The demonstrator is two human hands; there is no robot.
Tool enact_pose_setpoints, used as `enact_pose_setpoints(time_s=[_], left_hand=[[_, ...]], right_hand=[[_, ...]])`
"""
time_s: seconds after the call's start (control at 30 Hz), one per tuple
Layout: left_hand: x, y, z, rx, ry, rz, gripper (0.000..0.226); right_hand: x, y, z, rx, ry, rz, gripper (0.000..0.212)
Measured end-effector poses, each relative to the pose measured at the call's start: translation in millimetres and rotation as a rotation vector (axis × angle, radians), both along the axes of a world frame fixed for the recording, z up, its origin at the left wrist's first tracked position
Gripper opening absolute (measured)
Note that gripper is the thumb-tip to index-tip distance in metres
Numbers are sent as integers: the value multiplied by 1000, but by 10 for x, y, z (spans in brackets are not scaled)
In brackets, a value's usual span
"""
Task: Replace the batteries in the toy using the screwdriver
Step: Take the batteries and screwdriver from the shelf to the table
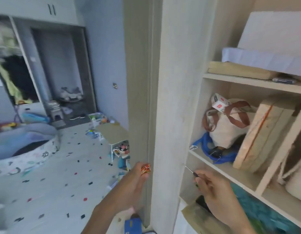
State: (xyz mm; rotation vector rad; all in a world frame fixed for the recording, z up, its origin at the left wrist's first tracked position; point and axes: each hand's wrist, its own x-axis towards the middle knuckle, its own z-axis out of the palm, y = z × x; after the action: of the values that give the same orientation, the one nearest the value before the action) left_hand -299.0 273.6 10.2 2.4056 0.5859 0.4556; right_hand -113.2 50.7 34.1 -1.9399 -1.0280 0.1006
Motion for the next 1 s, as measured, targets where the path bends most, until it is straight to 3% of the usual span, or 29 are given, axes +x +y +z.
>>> enact_pose_setpoints(time_s=[0.13,0.33,0.47,0.67,1.0], left_hand=[[-992,768,-62,6,10,211,29],[-2280,1784,-81,20,24,412,15],[-2836,2350,-101,30,35,503,12],[-3138,3108,-159,67,39,575,14],[-2932,4945,-206,73,40,756,11]], right_hand=[[-578,1004,-31,-37,-20,139,41],[-1498,2506,-94,-40,-98,320,52],[-1927,3320,-149,-41,-131,381,30],[-2175,4341,-206,-32,-202,452,15],[-1879,6735,-290,-1,-183,568,12]])
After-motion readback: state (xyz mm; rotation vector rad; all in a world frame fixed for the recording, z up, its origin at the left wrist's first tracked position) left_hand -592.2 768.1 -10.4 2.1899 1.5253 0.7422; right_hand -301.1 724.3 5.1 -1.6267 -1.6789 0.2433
